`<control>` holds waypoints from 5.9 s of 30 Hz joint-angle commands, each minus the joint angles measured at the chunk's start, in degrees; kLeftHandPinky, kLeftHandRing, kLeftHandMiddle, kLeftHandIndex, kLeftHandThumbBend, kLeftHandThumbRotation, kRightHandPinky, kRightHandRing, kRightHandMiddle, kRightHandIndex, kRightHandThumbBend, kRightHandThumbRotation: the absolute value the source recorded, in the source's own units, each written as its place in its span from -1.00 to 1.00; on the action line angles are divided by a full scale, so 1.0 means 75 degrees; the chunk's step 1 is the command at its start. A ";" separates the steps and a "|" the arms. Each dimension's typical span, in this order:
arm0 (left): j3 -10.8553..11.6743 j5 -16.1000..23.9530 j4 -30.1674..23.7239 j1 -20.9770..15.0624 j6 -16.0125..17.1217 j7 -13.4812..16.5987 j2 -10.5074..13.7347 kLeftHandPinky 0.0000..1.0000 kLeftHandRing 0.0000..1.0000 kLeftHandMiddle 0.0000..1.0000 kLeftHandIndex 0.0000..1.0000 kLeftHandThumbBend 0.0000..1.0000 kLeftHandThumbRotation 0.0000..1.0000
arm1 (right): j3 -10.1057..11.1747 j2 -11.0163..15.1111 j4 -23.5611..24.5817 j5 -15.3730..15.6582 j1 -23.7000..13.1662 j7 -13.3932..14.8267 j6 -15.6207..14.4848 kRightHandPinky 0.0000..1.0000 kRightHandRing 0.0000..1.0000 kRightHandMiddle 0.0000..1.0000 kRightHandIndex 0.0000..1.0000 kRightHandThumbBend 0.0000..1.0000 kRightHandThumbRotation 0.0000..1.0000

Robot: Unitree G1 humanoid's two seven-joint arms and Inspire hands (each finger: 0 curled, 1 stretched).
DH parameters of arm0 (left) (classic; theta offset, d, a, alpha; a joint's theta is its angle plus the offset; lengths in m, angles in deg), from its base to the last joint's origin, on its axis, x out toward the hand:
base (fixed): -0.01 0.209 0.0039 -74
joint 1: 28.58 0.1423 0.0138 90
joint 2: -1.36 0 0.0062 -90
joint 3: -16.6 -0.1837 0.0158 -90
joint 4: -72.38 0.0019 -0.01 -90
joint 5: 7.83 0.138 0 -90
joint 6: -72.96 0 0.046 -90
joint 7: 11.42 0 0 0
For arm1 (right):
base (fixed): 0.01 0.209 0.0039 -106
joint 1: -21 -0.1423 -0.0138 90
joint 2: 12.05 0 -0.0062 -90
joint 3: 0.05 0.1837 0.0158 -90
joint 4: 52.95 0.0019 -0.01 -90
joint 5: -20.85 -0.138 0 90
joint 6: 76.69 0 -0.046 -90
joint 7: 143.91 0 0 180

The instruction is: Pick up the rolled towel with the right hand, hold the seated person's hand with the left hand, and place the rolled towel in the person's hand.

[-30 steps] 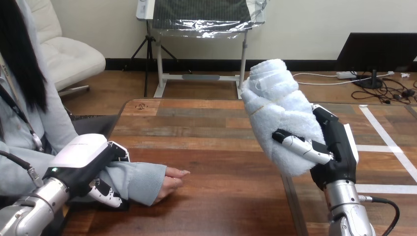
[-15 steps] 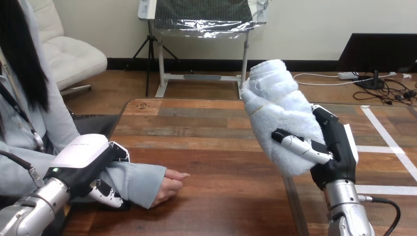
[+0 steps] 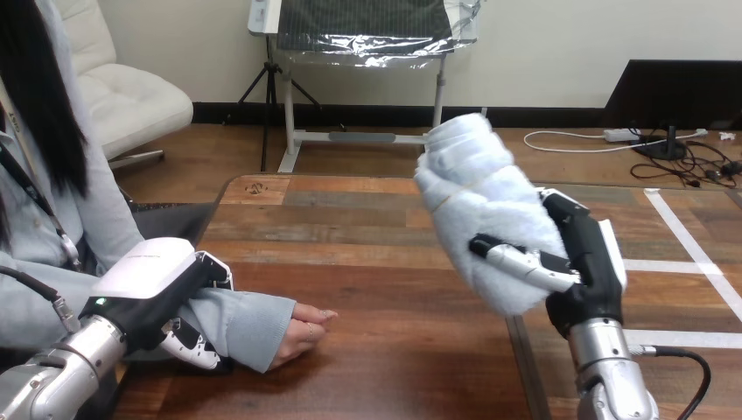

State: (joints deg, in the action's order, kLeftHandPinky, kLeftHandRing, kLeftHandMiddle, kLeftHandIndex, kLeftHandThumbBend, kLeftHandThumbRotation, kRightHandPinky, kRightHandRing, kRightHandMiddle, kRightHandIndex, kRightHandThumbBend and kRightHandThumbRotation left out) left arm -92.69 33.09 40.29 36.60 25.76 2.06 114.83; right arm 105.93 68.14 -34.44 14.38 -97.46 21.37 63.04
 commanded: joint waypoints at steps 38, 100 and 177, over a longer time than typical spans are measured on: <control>0.0417 -0.0551 -0.1841 -0.0401 0.0411 -0.0093 -0.0044 -0.54 -0.47 -0.34 -0.28 1.00 -0.79 | -0.1161 -0.0006 -0.0273 0.1723 -0.0448 0.1529 -0.0713 -0.47 -0.39 -0.21 -0.11 0.73 -1.00; 0.0423 -0.0898 -0.2274 -0.0621 0.0488 -0.0668 -0.0345 -0.54 -0.45 -0.33 -0.25 1.00 -0.70 | -0.2757 -0.0303 0.0447 0.2706 0.0570 0.1891 0.0300 -0.52 -0.43 -0.24 -0.11 0.74 -0.92; 0.0205 -0.0606 -0.1180 -0.1029 0.0965 -0.0373 -0.0642 -0.56 -0.47 -0.35 -0.28 1.00 -0.62 | -0.3072 0.0275 0.7453 0.0906 0.3457 -0.0707 -0.1789 -0.52 -0.42 -0.23 -0.09 0.68 -1.00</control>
State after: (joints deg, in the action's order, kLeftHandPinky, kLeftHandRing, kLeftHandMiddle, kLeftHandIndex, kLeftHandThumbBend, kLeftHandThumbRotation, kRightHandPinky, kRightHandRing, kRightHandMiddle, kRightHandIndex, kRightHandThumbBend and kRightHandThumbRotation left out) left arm -91.21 28.93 31.11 37.38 32.00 -3.12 114.53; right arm 84.25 70.31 11.60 23.50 -65.94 18.44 47.53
